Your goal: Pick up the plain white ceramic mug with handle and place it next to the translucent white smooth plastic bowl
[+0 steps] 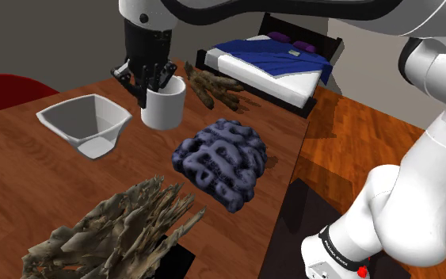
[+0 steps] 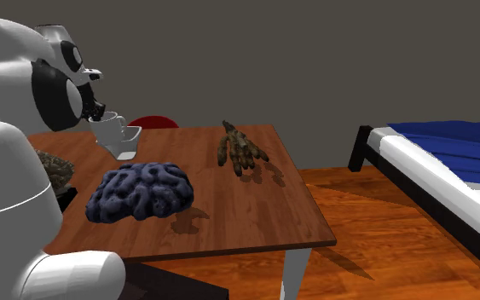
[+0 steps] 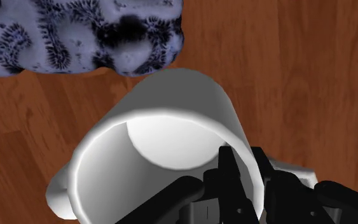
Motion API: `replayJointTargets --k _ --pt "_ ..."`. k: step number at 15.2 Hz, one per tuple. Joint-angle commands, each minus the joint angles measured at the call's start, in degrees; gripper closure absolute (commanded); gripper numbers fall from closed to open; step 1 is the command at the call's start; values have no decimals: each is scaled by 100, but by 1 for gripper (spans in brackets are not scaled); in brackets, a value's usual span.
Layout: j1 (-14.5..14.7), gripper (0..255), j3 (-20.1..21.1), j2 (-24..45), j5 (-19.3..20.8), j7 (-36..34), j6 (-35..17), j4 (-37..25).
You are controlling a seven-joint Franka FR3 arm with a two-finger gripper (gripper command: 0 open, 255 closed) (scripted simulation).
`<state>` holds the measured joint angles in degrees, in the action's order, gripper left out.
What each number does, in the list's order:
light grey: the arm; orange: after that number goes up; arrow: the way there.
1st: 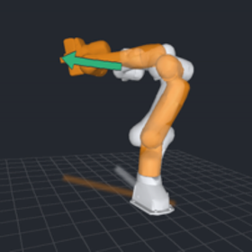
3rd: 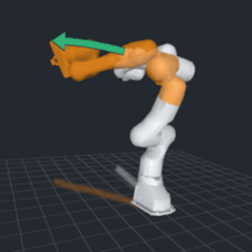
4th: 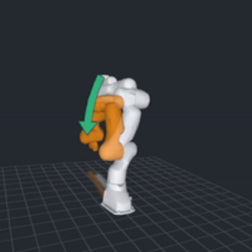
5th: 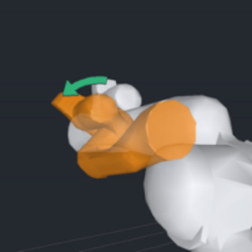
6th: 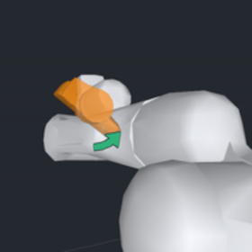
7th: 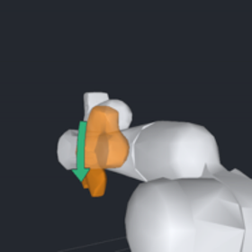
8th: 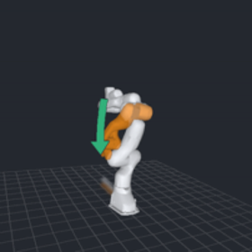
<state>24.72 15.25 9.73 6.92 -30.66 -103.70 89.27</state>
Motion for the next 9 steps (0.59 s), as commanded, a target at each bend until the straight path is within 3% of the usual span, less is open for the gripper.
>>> replayJointTargets --k 1,9 --pt "189 255 99 272 115 -285 125 -365" --pt "1133 255 287 1828 669 -1146 957 -2607"
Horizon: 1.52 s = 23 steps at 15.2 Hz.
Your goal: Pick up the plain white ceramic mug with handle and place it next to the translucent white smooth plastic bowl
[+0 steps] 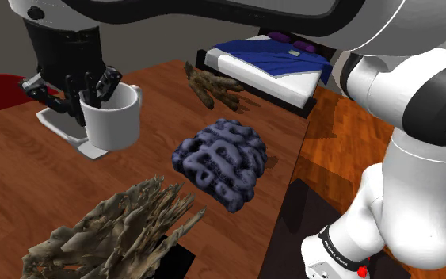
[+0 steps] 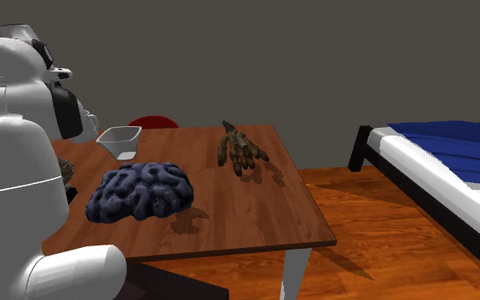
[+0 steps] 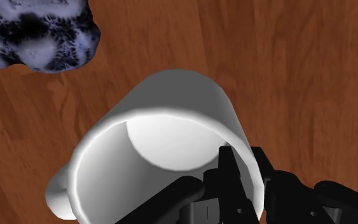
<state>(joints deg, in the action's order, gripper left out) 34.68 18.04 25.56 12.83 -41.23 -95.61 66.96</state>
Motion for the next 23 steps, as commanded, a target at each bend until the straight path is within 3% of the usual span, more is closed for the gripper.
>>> replayJointTargets --k 1,3,11,23 --pt "294 255 7 510 157 -166 315 -796" --pt "711 255 -32 1251 345 -278 816 -2026" --pt "493 255 -4 874 265 -401 -62 -750" --pt "344 255 -9 755 276 -539 -1053 380"
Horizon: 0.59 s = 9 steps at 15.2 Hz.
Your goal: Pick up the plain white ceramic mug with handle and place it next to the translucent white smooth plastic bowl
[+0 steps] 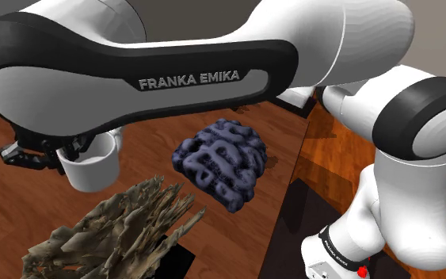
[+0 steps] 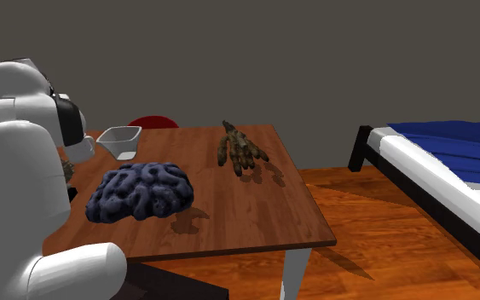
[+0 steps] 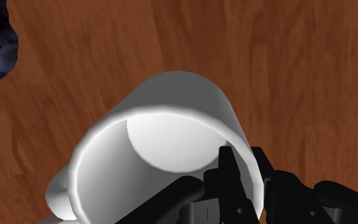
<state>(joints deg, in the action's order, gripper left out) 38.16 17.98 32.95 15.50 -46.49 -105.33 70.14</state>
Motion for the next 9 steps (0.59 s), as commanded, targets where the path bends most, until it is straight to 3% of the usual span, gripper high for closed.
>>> replayJointTargets --k 1,9 --pt "-11 255 -6 19 13 -24 -155 134" --pt "-48 255 -35 102 70 -115 -713 621"
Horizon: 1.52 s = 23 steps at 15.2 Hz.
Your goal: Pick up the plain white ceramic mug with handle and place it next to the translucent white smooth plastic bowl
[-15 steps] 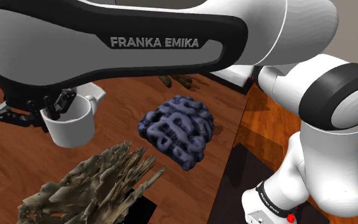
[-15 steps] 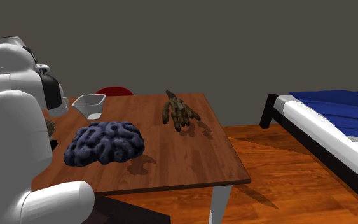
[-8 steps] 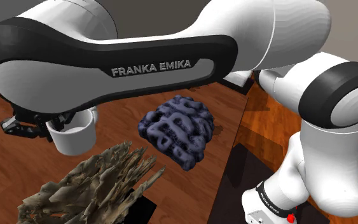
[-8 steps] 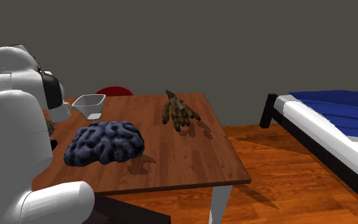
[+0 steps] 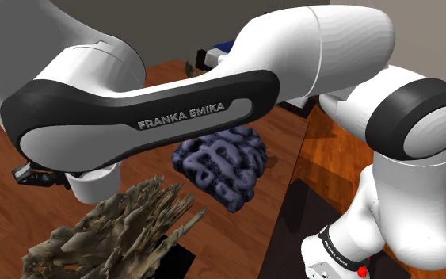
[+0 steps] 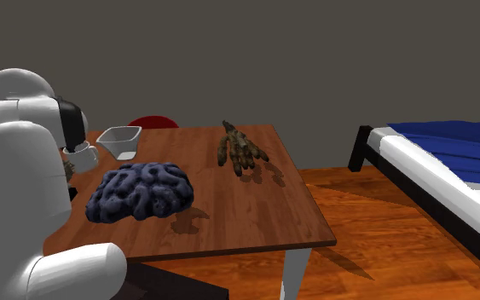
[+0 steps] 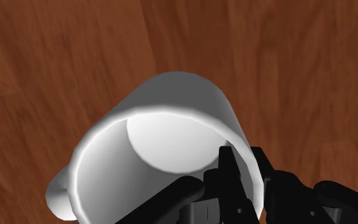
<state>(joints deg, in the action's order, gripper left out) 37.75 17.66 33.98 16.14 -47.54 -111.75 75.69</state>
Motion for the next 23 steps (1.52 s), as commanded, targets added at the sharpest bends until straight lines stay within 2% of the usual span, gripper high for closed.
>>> replayJointTargets --k 1,9,17,18,23 --pt "-10 255 -8 16 15 -21 -136 117" --pt "-16 255 -53 181 96 -112 -615 442" --pt "-16 255 -53 181 96 -112 -615 442" --pt "-16 0 -53 180 96 -112 -615 443" --pt "-17 0 -53 179 95 -111 -616 444"
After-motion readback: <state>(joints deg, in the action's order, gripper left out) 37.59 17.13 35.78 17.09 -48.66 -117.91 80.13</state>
